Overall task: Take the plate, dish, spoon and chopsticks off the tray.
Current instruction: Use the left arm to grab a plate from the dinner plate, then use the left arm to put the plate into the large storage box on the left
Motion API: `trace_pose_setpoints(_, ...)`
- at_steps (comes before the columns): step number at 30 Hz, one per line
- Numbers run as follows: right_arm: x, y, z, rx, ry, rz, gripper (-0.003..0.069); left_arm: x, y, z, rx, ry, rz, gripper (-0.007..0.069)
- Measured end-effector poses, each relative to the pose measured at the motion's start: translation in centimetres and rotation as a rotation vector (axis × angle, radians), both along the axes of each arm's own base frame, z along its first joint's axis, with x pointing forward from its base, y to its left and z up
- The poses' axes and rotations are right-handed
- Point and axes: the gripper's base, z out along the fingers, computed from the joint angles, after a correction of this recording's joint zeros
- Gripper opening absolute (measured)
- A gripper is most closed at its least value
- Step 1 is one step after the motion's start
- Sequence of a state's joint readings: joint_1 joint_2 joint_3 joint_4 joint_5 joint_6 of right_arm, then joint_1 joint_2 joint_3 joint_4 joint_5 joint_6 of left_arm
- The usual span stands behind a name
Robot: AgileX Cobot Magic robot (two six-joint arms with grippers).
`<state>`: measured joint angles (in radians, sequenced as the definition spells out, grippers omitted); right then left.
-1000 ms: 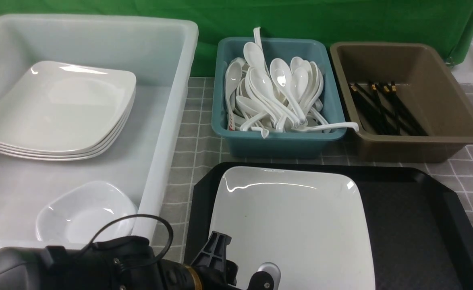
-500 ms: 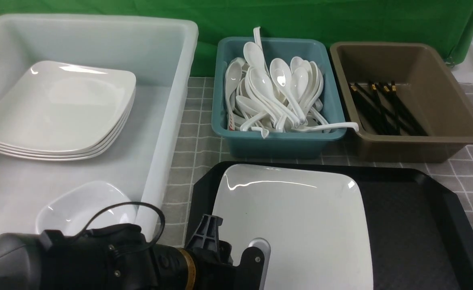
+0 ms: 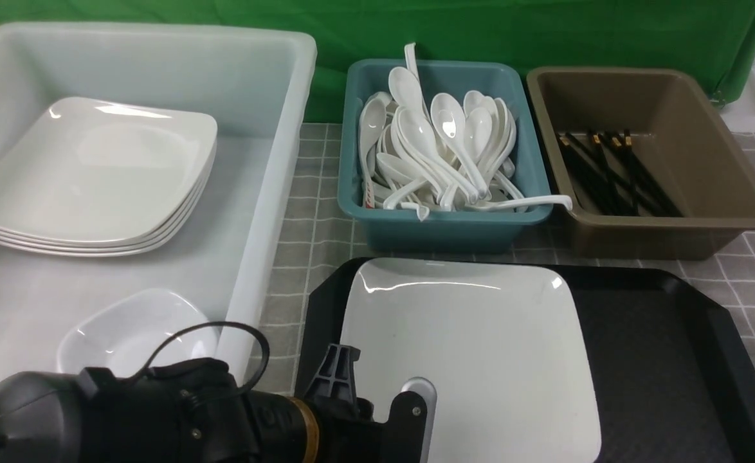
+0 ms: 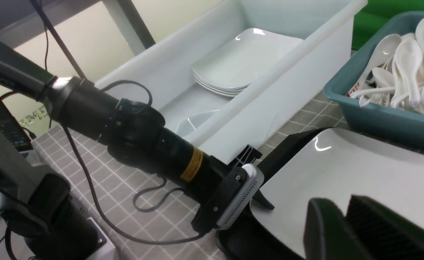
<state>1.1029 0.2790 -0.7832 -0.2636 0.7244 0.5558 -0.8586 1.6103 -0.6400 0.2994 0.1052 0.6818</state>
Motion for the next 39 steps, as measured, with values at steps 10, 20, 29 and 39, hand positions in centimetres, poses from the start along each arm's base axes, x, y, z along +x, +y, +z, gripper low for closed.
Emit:
trace_pose_setpoints(10, 0.0, 0.0, 0.0, 0.006, 0.004, 0.004, 0.0124, -3.2, -0.7, 4.3, -0.102, -0.025, -0.038, 0.0064)
trace_pose_setpoints(20, -0.1, 0.2, 0.4, 0.041, -0.020, 0.014, 0.0124, -7.8, 1.0, 10.3, -0.233, -0.033, -0.073, 0.0031)
trace_pose_setpoints(29, 0.2, 0.7, 0.8, 0.059, -0.042, 0.020, 0.0038, -9.2, 3.5, 17.9, -0.432, -0.101, -0.058, 0.0031)
trace_pose_setpoints(39, 2.2, 4.4, 1.8, -0.023, 0.000, 0.010, 0.0023, -7.1, 6.6, 25.1, -0.467, -0.260, 0.139, 0.0031)
